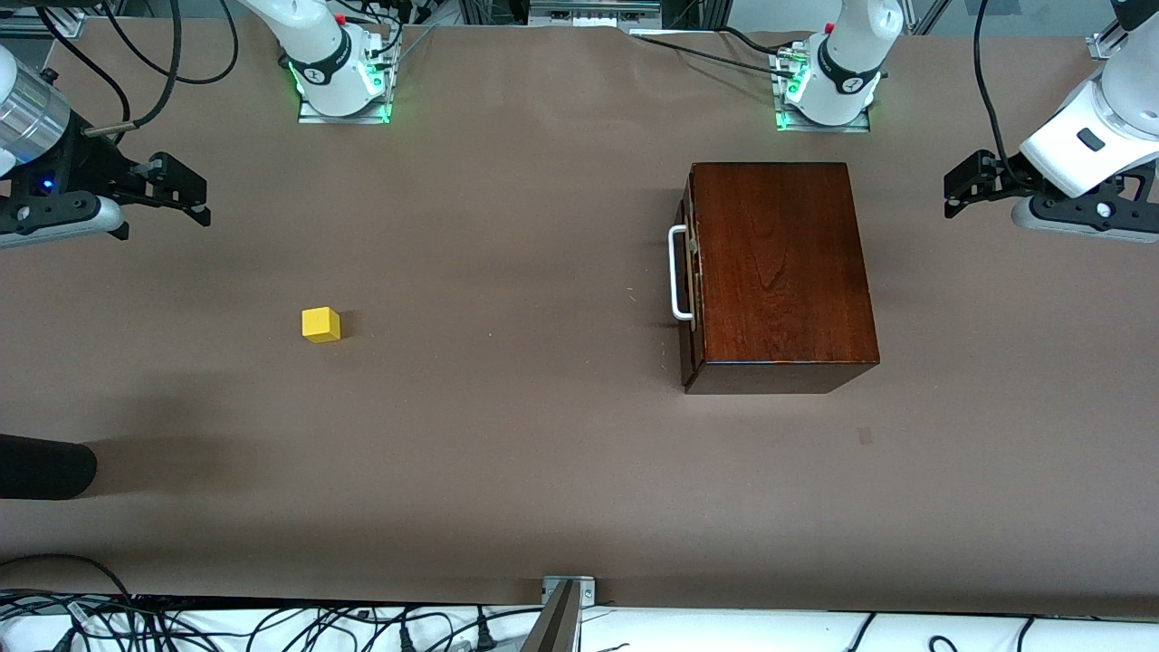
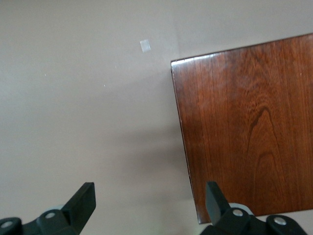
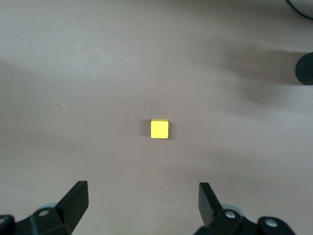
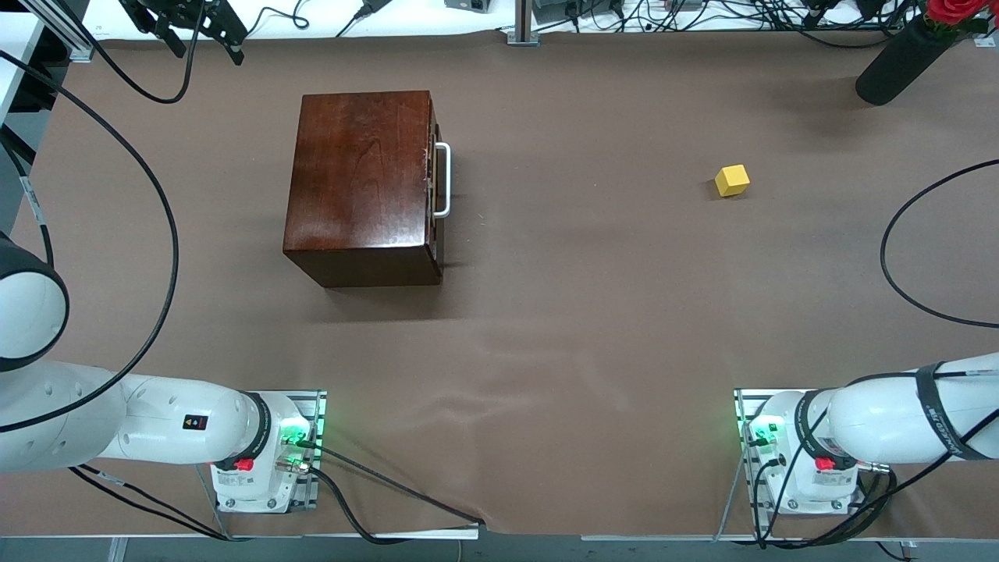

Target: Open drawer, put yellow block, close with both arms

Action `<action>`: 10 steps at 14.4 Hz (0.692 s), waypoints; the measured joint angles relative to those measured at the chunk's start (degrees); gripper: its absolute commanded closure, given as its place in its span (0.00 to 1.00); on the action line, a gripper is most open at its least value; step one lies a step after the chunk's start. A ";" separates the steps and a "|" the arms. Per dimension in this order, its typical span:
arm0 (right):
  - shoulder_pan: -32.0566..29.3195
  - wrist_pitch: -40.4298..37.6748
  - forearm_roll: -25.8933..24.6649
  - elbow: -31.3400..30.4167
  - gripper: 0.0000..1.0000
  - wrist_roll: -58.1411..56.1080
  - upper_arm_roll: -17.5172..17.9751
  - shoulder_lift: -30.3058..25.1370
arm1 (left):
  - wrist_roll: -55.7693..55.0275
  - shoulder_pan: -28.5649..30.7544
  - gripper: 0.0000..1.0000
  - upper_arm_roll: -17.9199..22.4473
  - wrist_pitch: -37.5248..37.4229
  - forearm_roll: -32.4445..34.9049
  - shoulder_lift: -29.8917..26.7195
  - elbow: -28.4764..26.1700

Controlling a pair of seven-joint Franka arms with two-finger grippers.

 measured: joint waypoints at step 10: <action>0.01 -0.01 0.00 0.00 0.00 0.08 0.00 0.02 | 0.86 -0.62 0.00 -5.90 -2.78 -2.23 0.99 0.28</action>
